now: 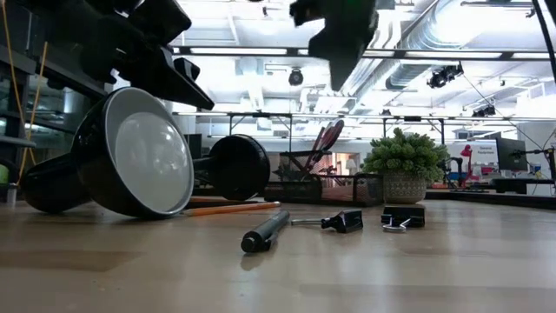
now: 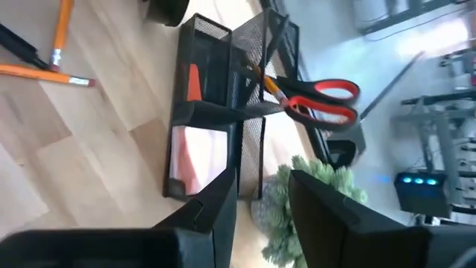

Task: Pick and place office supplies into organizer
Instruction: Put the top black pen into the desk organizer

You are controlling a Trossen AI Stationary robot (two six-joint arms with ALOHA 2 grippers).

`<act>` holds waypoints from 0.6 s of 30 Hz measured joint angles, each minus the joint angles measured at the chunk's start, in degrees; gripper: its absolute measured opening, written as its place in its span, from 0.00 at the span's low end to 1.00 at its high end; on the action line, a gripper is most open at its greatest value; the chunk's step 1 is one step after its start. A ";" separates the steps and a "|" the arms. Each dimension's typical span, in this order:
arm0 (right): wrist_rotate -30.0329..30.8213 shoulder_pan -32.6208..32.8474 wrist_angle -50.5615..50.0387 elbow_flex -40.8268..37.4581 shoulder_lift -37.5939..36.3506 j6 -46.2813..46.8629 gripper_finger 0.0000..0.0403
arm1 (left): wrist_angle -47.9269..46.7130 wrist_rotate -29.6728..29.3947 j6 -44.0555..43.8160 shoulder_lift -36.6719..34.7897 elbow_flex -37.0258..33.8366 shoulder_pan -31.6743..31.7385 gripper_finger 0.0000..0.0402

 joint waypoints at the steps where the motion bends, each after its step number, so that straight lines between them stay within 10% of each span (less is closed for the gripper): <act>1: 0.96 1.25 -1.48 0.00 0.00 2.43 0.28 | 0.44 0.09 0.22 0.00 0.00 0.00 0.23; 18: -0.66 18.27 -0.04 -21.39 -5.36 34.02 0.28 | -0.67 13.64 9.55 1.21 5.75 0.00 0.23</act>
